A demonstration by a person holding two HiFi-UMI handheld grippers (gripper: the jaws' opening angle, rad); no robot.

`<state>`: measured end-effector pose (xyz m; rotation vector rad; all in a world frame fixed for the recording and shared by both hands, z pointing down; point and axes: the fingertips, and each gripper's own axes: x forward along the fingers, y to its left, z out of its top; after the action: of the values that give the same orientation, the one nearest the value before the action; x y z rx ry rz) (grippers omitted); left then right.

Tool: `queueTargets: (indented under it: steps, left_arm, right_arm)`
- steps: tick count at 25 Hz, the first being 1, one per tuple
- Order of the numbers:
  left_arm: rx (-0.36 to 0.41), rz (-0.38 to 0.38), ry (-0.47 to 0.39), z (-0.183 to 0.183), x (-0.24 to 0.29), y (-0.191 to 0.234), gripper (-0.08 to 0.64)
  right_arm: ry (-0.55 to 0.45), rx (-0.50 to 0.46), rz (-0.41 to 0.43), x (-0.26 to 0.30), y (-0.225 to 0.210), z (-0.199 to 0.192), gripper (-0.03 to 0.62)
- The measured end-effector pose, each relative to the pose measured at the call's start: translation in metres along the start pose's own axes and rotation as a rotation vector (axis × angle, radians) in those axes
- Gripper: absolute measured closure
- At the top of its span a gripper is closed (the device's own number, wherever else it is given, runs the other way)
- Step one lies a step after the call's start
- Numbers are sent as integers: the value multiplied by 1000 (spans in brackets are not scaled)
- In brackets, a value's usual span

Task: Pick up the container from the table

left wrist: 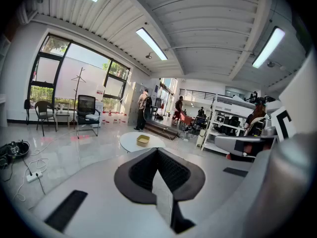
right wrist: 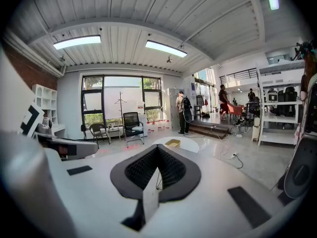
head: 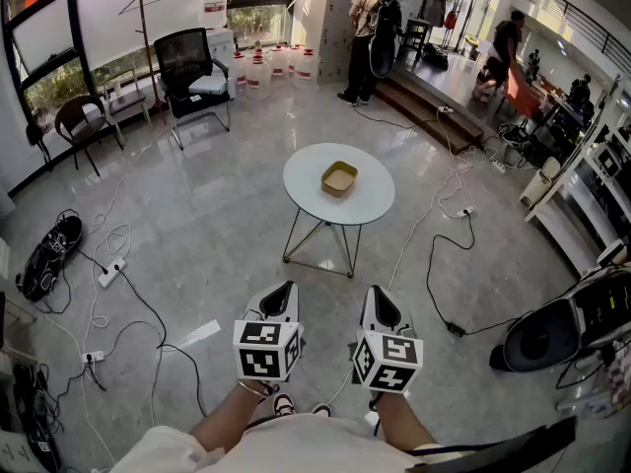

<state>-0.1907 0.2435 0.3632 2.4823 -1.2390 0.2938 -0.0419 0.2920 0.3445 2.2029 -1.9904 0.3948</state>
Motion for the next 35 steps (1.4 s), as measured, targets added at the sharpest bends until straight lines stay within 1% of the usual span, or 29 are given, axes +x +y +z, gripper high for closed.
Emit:
queueTargets:
  steps: [9,14,21,29,35]
  left_arm:
    - [5,-7,9,-3,0,1,545]
    - [11,-22,17,-11,-2,2,545]
    - [6,-21,27,-16,-4,2,545]
    - [0,-30,73,-28,9,-7,545]
    - [-4,-25,85,-27,29,-13,545]
  right_arm:
    - [6,6,-4,-2,2,-3,568]
    - [-22,73,12,-4,8,-6,568]
    - [4,93,12,-7,9,-14,568]
    - [31,117,-10,-8,-12,-24,568]
    - [40,128,5,9,-25,-24,568]
